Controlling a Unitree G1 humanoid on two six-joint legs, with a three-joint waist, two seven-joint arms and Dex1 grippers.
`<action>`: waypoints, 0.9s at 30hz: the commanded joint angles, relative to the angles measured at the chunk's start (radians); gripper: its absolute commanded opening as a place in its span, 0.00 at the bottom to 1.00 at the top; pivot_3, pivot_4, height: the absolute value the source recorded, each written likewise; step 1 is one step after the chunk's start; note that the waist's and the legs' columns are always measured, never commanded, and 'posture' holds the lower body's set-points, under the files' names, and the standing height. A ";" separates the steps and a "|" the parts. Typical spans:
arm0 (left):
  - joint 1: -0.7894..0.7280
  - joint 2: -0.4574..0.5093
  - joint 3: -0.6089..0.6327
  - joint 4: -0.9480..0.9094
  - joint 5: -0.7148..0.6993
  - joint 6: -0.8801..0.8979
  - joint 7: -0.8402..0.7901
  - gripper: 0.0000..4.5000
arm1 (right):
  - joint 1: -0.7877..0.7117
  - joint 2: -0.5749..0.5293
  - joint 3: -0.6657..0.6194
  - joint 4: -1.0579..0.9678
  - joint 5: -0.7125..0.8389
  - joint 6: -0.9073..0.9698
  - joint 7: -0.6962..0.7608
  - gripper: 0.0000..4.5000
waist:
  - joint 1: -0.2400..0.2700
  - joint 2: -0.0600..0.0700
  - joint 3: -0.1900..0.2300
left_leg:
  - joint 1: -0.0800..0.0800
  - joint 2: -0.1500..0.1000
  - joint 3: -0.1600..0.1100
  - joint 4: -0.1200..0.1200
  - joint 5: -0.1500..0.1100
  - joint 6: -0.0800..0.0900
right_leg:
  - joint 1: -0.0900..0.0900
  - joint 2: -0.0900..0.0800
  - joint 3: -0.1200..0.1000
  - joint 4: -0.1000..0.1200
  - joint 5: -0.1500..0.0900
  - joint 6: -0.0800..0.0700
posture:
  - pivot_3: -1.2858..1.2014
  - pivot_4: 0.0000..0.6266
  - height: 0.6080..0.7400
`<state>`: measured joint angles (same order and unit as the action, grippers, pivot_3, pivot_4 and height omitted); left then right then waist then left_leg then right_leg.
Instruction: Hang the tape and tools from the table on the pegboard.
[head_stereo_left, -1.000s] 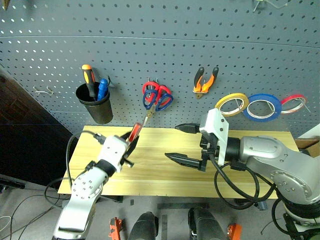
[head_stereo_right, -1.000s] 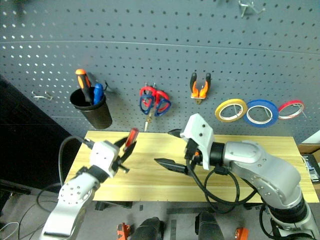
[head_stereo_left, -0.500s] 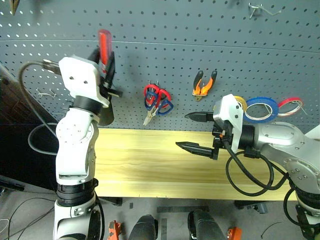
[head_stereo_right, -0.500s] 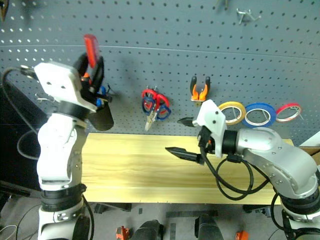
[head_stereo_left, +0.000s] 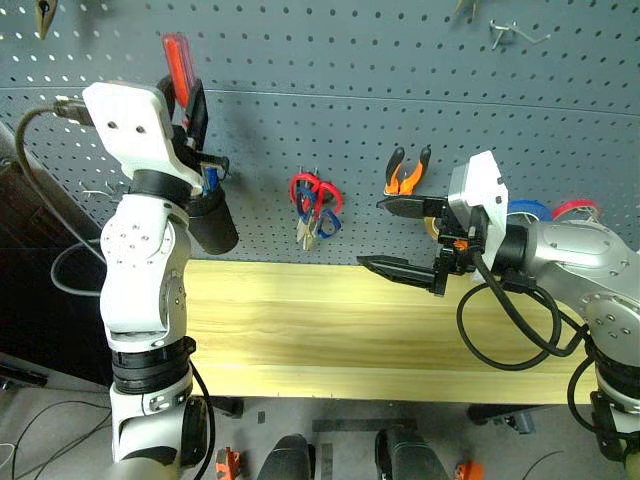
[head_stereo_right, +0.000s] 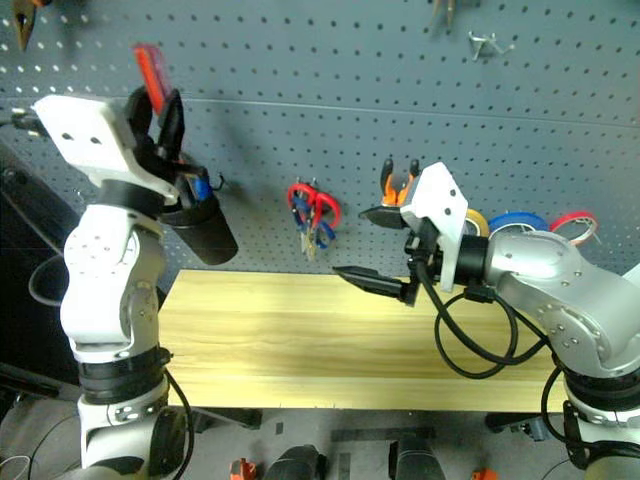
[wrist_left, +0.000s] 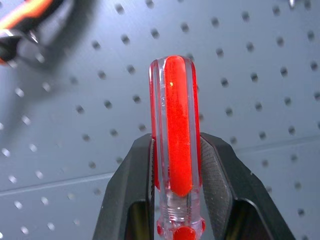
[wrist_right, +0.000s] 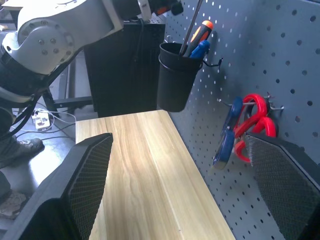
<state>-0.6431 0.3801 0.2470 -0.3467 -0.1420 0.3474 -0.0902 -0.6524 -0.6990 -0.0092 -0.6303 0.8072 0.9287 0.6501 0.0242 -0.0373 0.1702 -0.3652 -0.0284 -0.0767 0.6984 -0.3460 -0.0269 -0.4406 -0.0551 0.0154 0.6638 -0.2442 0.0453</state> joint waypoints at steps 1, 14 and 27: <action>-0.021 0.017 0.019 -0.046 0.001 -0.005 0.009 0.21 | -0.027 -0.012 -0.025 -0.016 0.005 -0.021 0.005 1.00 | 0.001 0.001 -0.005 | 0.000 0.000 0.000 0.000 0.000 0.000 | 0.000 0.000 0.000 0.000 0.000 0.000 | 0.56 0.16 1.00; 0.044 0.033 0.039 0.024 0.026 -0.056 0.003 0.21 | -0.045 0.008 -0.004 -0.006 0.001 -0.032 0.005 1.00 | 0.002 0.001 -0.018 | 0.001 0.000 0.000 0.000 0.000 0.000 | 0.000 0.000 0.000 0.000 0.000 0.000 | 0.56 0.16 1.00; 0.169 -0.015 0.032 0.096 0.011 -0.078 -0.002 0.50 | -0.065 0.067 0.016 -0.027 0.041 -0.009 -0.040 1.00 | 0.002 0.000 -0.028 | 0.001 -0.001 -0.001 0.001 0.000 0.000 | 0.001 0.000 0.000 0.001 0.000 0.000 | 0.56 0.16 1.00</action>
<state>-0.4796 0.3716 0.2731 -0.2236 -0.1125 0.2853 -0.0909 -0.6979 -0.6312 0.0217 -0.6263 0.8433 0.9277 0.6180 0.0258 -0.0373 0.1426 -0.3643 -0.0292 -0.0772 0.6990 -0.3460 -0.0269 -0.4398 -0.0555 0.0155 0.6643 -0.2442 0.0452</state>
